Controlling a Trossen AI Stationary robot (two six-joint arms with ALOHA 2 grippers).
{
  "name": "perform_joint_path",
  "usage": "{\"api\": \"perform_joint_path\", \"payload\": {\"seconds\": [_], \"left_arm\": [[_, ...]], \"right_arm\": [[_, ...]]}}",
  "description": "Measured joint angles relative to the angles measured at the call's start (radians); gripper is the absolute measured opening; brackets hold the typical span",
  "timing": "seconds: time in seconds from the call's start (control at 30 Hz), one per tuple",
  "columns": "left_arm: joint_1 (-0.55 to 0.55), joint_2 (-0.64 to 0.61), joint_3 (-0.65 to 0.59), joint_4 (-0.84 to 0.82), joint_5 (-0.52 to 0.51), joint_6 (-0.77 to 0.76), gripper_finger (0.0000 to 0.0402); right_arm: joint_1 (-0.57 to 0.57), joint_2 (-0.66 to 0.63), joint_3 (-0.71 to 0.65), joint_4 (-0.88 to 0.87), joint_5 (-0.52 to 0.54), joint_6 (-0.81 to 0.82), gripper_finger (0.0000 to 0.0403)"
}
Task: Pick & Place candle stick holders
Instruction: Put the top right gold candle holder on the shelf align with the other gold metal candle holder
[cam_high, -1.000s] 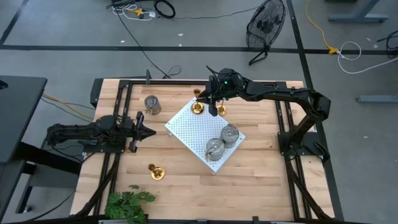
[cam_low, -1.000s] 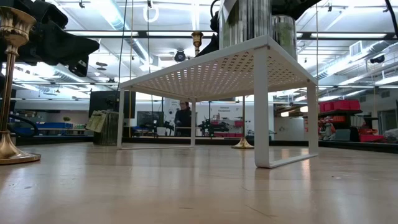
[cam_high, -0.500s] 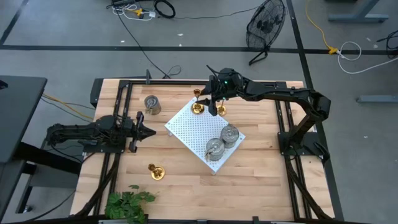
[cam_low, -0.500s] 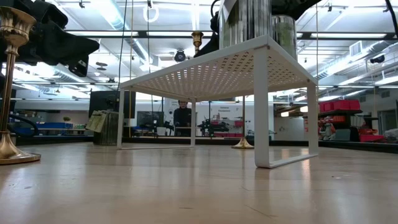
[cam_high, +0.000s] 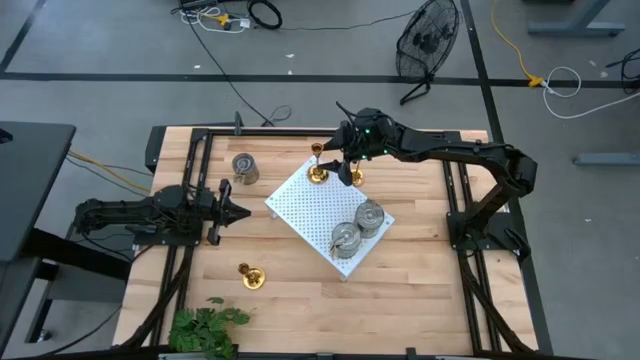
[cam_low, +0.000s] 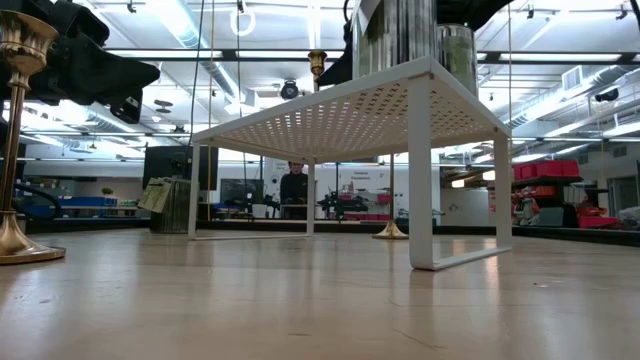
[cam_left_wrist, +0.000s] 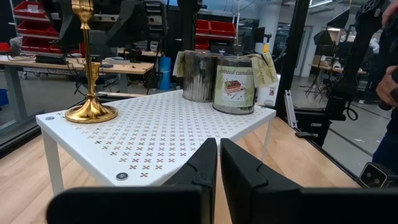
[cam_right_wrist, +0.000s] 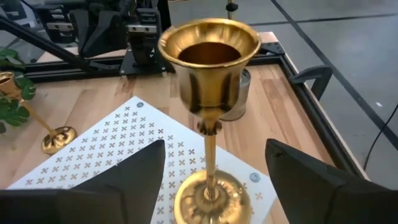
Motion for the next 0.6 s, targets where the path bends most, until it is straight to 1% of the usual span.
{"api": "perform_joint_path", "payload": {"seconds": [0.13, 0.4, 0.6], "left_arm": [[0.0, 0.0, 0.0, 0.0, 0.0, 0.0, 0.0025], [0.0, 0.0, 0.0, 0.0, 0.0, 0.0, 0.0025], [0.0, 0.0, 0.0, 0.0, 0.0, 0.0, 0.0025]], "right_arm": [[0.0, -0.022, 0.0, -0.013, 0.005, -0.019, 0.0284], [0.0, -0.033, 0.0, -0.066, 0.07, -0.018, 0.0286], [0.0, -0.043, 0.0, -0.1, 0.077, -0.018, 0.0295]]}}
